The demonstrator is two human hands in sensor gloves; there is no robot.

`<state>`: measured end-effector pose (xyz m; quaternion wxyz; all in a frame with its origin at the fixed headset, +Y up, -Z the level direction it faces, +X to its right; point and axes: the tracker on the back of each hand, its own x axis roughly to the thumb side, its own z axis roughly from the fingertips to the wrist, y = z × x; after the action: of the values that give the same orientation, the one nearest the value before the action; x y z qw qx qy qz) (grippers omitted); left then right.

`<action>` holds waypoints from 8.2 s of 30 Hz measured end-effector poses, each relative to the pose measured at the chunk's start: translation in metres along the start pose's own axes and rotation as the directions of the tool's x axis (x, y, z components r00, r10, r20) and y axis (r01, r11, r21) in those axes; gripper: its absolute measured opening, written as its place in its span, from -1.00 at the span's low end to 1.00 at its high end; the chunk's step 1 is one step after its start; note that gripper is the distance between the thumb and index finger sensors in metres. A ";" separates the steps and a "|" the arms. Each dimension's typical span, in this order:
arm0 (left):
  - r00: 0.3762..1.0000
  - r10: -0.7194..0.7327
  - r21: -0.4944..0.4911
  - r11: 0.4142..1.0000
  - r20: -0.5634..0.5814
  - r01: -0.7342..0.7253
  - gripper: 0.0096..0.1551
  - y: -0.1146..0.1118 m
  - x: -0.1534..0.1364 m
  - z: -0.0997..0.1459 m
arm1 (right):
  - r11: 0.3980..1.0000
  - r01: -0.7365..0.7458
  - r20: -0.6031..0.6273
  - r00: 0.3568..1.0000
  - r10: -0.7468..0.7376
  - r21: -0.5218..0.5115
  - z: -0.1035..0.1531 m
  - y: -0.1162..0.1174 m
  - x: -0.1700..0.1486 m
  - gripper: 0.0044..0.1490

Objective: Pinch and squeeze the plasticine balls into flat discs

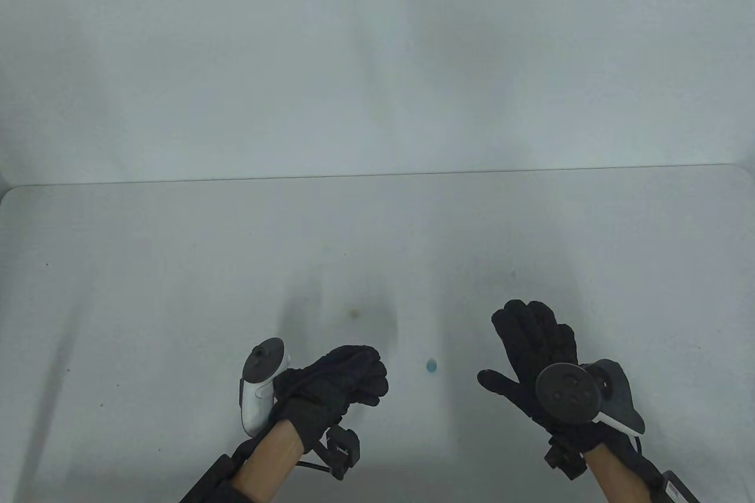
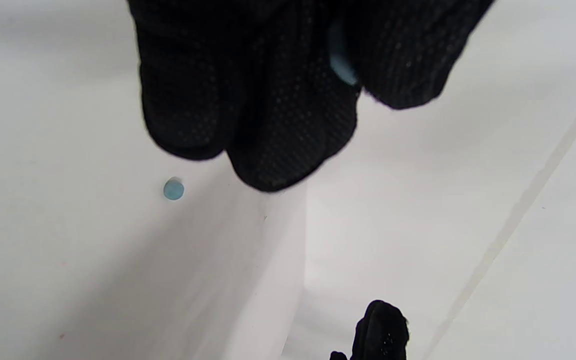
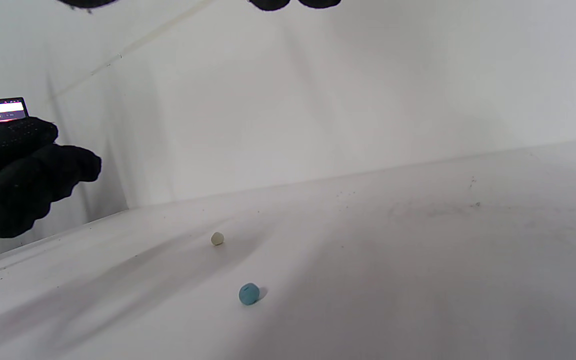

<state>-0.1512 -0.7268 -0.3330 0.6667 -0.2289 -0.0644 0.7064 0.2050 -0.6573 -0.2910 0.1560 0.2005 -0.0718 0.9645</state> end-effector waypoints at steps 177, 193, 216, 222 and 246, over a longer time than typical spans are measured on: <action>0.993 0.119 -0.031 0.992 0.012 -0.119 -0.02 0.007 -0.007 0.002 | 1.000 0.005 0.011 1.000 -0.005 -0.023 0.001 -0.001 0.002 0.12; 0.998 0.065 0.067 0.996 0.007 -0.065 -0.48 0.011 -0.005 0.003 | 1.000 0.004 0.017 1.000 -0.004 -0.026 0.002 -0.001 0.003 0.12; 1.000 0.020 -0.011 1.000 0.019 -0.020 -0.50 0.012 -0.005 0.000 | 1.000 0.005 0.015 1.000 -0.004 -0.027 0.002 -0.002 0.003 0.12; 0.994 -0.106 0.109 0.989 0.024 0.103 -0.51 0.014 0.002 0.003 | 1.000 0.004 0.017 1.000 -0.004 -0.027 0.002 -0.002 0.003 0.12; 0.901 -0.397 0.105 0.902 -0.174 0.418 -0.48 0.024 0.007 -0.002 | 0.999 0.024 0.025 0.999 -0.023 -0.042 0.003 -0.004 0.003 0.11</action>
<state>-0.1717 -0.7233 -0.3461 0.8172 -0.2151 -0.0116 0.5346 0.2045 -0.6537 -0.2864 0.1706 0.2097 -0.0920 0.9584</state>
